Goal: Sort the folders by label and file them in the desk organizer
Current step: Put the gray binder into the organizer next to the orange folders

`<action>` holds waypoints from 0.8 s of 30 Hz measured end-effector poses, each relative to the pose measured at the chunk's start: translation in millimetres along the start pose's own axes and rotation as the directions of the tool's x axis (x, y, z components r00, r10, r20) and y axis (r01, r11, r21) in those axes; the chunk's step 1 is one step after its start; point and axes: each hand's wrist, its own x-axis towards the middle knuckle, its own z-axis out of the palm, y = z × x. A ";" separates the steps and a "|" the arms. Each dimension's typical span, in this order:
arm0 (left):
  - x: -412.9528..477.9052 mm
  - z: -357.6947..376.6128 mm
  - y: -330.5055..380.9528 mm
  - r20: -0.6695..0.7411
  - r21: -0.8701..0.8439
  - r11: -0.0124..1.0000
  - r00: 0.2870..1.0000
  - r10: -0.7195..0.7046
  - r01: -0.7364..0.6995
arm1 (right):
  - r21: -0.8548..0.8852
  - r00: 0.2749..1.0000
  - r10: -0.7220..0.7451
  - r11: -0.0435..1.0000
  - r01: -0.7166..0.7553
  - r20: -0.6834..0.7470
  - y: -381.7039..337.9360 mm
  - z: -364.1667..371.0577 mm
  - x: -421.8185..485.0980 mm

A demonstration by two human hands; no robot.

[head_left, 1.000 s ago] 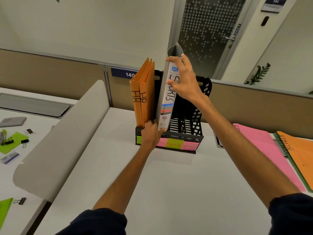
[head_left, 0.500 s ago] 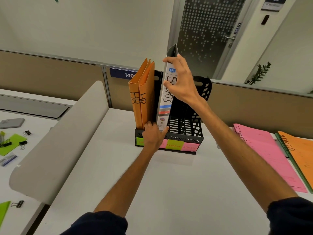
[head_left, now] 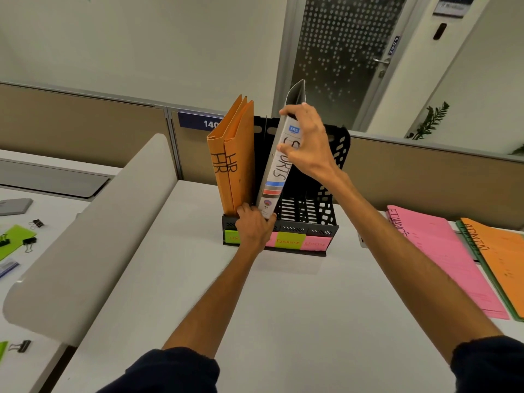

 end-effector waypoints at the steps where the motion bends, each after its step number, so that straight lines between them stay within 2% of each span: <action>1: -0.6 0.5 -0.3 0.005 -0.016 1.000 1.000 0.003 -0.003 | -0.005 1.000 -0.011 1.000 0.011 0.008 -0.7 0.1 1.5; 7: -5.6 0.4 -3.9 0.004 -0.118 0.993 1.000 -0.002 0.003 | 0.038 0.999 -0.040 0.998 0.041 -0.014 2.1 6.8 10.1; 10: -8.5 1.8 -7.0 -0.005 -0.146 0.989 1.000 0.001 -0.002 | 0.101 0.999 0.005 0.995 -0.002 -0.037 11.8 5.2 13.0; 16: -10.3 2.5 -10.2 0.001 -0.183 0.983 1.000 0.001 -0.001 | 0.193 0.999 0.047 0.980 -0.050 0.018 23.4 15.7 16.5; 20: -9.0 3.8 -21.4 -0.009 -0.220 0.973 0.998 0.065 -0.066 | 0.301 0.995 0.100 0.949 -0.095 0.000 31.6 42.0 9.8; 24: -2.8 -0.2 -38.0 0.043 -0.229 0.963 0.986 0.158 -0.144 | 0.256 0.965 0.139 0.947 -0.196 0.223 42.7 93.0 -25.9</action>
